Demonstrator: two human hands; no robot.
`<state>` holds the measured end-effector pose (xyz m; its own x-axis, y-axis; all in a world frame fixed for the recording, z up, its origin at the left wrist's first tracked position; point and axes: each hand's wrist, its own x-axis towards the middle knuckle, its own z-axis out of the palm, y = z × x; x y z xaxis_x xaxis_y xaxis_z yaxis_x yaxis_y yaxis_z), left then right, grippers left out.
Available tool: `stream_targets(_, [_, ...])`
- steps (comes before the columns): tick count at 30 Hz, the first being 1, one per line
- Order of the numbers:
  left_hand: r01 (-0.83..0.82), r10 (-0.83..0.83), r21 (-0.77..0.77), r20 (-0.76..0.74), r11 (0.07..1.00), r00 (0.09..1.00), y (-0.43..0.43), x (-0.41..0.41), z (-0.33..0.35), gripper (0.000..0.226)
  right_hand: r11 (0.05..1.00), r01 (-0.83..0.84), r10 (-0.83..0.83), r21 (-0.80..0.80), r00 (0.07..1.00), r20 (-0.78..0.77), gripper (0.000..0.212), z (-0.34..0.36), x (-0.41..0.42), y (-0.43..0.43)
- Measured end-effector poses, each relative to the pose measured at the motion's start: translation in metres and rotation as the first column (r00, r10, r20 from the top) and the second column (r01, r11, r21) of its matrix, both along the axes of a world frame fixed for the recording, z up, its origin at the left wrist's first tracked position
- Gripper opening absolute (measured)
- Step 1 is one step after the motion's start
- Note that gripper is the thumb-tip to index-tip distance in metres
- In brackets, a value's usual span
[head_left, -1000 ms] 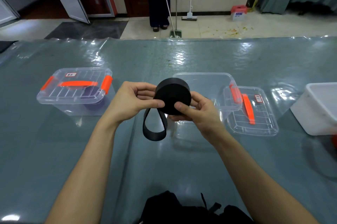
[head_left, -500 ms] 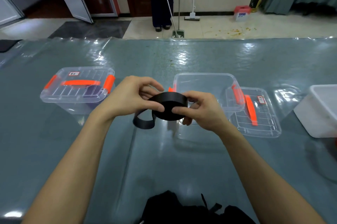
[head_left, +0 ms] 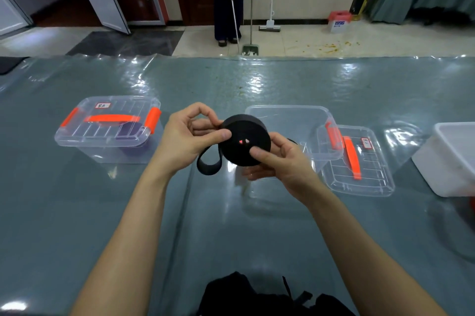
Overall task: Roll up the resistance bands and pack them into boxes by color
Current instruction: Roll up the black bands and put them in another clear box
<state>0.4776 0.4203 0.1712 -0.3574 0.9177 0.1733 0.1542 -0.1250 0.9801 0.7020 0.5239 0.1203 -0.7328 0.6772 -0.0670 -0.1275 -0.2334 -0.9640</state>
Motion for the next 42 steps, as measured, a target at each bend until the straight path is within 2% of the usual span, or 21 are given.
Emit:
stream_targets(3, [0.035,-0.060,-0.133,-0.184,0.990,0.981,-0.003,-0.005,0.005,0.044,0.964,-0.095,0.025,0.248,0.962,0.272,0.065,0.004,0.007,0.011])
stream_targets(5, [0.037,-0.111,-0.205,-0.361,0.978,0.926,-0.003,-0.005,0.008,0.045,0.929,-0.127,-0.018,0.347,0.922,0.386,0.083,0.010,0.007,0.014])
stream_targets(6, [0.046,-0.146,-0.231,-0.437,0.972,0.888,-0.002,-0.003,0.010,0.045,0.901,-0.172,-0.023,0.399,0.898,0.439,0.084,0.013,0.006,0.015])
stream_targets(7, [0.063,-0.183,-0.250,-0.494,0.966,0.850,-0.001,-0.002,0.013,0.044,0.866,-0.229,-0.017,0.445,0.875,0.484,0.079,0.016,0.002,0.015])
stream_targets(9, [0.096,-0.250,-0.282,-0.583,0.954,0.773,0.001,0.003,0.019,0.045,0.798,-0.310,-0.014,0.517,0.848,0.530,0.052,0.016,-0.004,0.014])
stream_targets(11, [0.104,-0.264,-0.275,-0.646,0.956,0.716,0.002,0.007,0.025,0.045,0.769,-0.286,-0.051,0.571,0.864,0.502,0.034,0.014,-0.006,0.014])
stream_targets(12, [0.112,-0.245,-0.241,-0.647,0.964,0.722,0.002,0.006,0.027,0.044,0.787,-0.236,-0.063,0.570,0.888,0.456,0.032,0.014,-0.004,0.014])
stream_targets(15, [0.123,-0.155,-0.097,-0.478,0.988,0.865,-0.002,-0.002,0.028,0.035,0.901,-0.054,-0.044,0.431,0.976,0.214,0.033,0.016,0.000,0.013])
stream_targets(18, [0.092,-0.074,0.066,-0.243,0.994,0.967,-0.002,0.001,0.019,0.020,0.958,0.075,-0.094,0.276,0.994,0.056,0.041,0.021,-0.002,0.014])
stream_targets(20, [0.019,-0.004,0.168,-0.089,0.986,0.996,0.001,0.013,0.011,0.017,0.971,0.118,-0.121,0.209,0.993,0.003,0.040,0.023,-0.005,0.014])
stream_targets(23, [-0.117,0.109,0.262,0.044,0.958,0.993,0.008,0.032,0.000,0.022,0.979,0.154,-0.151,0.132,0.988,-0.034,0.038,0.024,-0.007,0.012])
stream_targets(25, [-0.163,0.142,0.269,0.098,0.949,0.985,0.012,0.040,-0.005,0.021,0.981,0.166,-0.163,0.103,0.986,-0.032,0.037,0.022,-0.007,0.010])
stream_targets(27, [-0.173,0.159,0.242,0.079,0.955,0.984,0.015,0.042,-0.012,0.016,0.981,0.185,-0.184,0.065,0.983,-0.024,0.037,0.018,-0.006,0.010])
stream_targets(29, [-0.154,0.149,0.180,0.045,0.971,0.988,0.017,0.040,-0.021,0.012,0.974,0.225,-0.224,0.014,0.974,-0.014,0.036,0.015,-0.004,0.012])
stream_targets(32, [-0.135,0.127,0.073,0.103,0.988,0.987,0.021,0.040,-0.029,0.017,0.969,0.248,-0.247,-0.019,0.968,0.039,0.036,0.010,-0.001,0.016])
stream_targets(33, [-0.145,0.138,0.055,0.124,0.988,0.983,0.023,0.040,-0.031,0.017,0.972,0.235,-0.234,-0.026,0.971,0.050,0.042,0.008,0.000,0.016])
stream_targets(35, [-0.171,0.166,0.020,0.161,0.985,0.973,0.029,0.039,-0.033,0.017,0.978,0.205,-0.203,-0.027,0.977,0.059,0.068,0.004,0.002,0.018])
stream_targets(36, [-0.173,0.170,0.004,0.180,0.985,0.969,0.032,0.039,-0.034,0.016,0.981,0.195,-0.195,0.009,0.978,0.068,0.085,0.002,0.004,0.018])
stream_targets(38, [-0.163,0.165,-0.025,0.215,0.986,0.963,0.040,0.042,-0.035,0.016,0.953,0.171,-0.206,0.249,0.971,0.123,0.112,0.000,0.007,0.020])
stream_targets(40, [-0.162,0.169,-0.050,0.227,0.986,0.959,0.050,0.046,-0.037,0.014,0.819,0.166,-0.319,0.549,0.927,0.197,0.109,-0.003,0.010,0.024])
stream_targets(42, [-0.163,0.175,-0.071,0.224,0.984,0.959,0.062,0.051,-0.039,0.015,0.654,0.177,-0.508,0.736,0.823,0.254,0.099,-0.003,0.012,0.029])
